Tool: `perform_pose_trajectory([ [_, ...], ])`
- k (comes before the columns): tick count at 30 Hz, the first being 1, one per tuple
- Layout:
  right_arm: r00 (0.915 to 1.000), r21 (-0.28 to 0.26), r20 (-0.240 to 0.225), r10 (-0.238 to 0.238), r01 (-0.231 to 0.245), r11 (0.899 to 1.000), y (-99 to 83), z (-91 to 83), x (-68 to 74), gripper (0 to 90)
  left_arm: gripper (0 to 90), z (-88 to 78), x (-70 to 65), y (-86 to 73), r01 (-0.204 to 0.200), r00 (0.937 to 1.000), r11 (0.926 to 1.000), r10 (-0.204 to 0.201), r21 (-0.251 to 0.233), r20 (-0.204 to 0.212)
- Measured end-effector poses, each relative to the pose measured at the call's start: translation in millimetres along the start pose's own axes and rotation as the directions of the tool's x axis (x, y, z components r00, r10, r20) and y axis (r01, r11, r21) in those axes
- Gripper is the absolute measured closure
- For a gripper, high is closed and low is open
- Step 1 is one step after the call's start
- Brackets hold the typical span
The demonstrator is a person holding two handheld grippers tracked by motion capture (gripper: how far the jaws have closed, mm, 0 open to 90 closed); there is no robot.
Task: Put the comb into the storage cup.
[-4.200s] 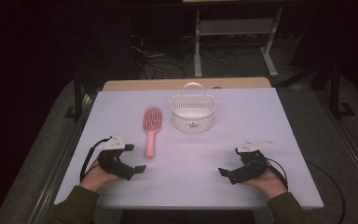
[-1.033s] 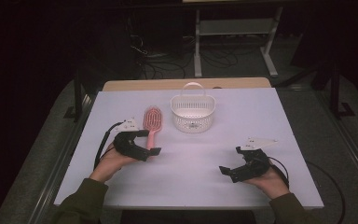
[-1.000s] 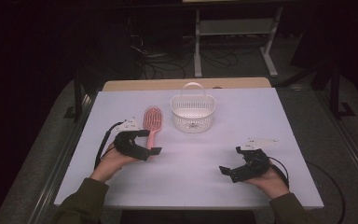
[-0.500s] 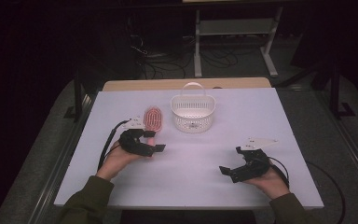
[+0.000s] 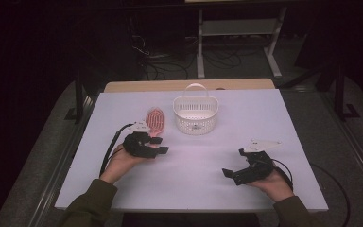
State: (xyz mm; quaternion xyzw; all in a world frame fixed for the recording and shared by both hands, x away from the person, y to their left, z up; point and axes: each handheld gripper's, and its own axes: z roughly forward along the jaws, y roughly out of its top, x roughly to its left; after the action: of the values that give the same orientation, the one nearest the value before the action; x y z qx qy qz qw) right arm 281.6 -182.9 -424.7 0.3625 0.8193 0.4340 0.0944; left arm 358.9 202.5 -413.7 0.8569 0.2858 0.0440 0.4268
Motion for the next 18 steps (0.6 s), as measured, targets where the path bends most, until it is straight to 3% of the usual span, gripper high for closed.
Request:
perform_pose_trajectory([
  [8, 1.0000, 0.000, -0.001, -0.002, 0.002, 1.000, 0.0, -0.1, 0.1, 0.0, 63.8, 4.0, -0.1, -0.7, 0.007, 1.0000, 0.9994, -0.007, 0.034, 0.000],
  [18, 1.0000, 0.003, -0.001, -0.003, 0.003, 1.000, -0.1, 0.1, 0.2, 0.0, 87.5, 9.1, -2.8, -1.8, -0.017, 0.9994, 0.9969, 0.020, 0.077, -0.028],
])
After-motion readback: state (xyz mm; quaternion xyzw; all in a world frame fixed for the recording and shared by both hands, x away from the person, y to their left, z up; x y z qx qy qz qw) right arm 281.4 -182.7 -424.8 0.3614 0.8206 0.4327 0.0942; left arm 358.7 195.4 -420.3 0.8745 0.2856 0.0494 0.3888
